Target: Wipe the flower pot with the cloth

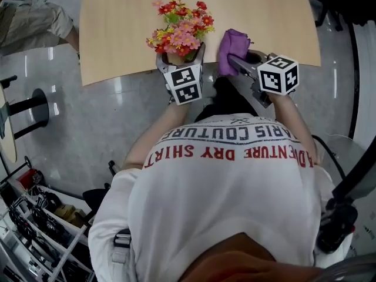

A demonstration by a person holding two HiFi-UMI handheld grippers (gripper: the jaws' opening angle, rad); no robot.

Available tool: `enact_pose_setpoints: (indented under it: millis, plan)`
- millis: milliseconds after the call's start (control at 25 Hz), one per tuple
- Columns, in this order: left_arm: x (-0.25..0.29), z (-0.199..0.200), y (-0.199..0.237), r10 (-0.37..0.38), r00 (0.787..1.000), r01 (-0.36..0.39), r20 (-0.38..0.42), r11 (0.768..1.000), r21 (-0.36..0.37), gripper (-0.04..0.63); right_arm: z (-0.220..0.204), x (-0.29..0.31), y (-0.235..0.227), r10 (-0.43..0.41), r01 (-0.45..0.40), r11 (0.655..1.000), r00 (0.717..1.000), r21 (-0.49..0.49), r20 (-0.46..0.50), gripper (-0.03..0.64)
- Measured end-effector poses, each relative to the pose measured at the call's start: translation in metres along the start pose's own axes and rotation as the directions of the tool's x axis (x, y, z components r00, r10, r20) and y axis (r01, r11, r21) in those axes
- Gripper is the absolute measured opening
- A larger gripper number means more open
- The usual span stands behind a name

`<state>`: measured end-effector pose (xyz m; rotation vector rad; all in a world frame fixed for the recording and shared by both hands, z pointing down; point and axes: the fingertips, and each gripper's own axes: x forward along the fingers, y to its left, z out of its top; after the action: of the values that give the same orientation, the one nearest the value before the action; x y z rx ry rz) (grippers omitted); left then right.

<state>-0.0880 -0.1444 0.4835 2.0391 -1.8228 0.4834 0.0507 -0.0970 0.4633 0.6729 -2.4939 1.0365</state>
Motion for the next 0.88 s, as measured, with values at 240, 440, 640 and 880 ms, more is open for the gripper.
enact_pose_setpoints:
  millis: [240, 440, 640, 880]
  plan:
    - [0.003, 0.001, -0.003, -0.038, 0.999, 0.038, 0.013, 0.999, 0.019, 0.466, 0.003, 0.003, -0.005, 0.003, -0.003, 1.0, 1.0, 0.01, 0.006, 0.044]
    - [0.017, -0.001, -0.004, -0.169, 0.986, 0.168, 0.011, 0.982, 0.089, 0.463, 0.01, 0.019, -0.024, 0.051, -0.051, 0.998, 0.999, 0.04, 0.006, 0.044]
    - [0.015, 0.0, -0.001, -0.373, 0.927, 0.37, -0.023, 0.908, 0.195, 0.463, 0.032, 0.039, -0.023, 0.109, -0.109, 0.992, 0.994, 0.055, 0.008, 0.044]
    - [0.017, 0.002, 0.011, -0.55, 0.829, 0.555, -0.106, 0.783, 0.28, 0.462, 0.063, 0.07, -0.027, 0.149, -0.148, 0.988, 0.989, 0.041, -0.017, 0.044]
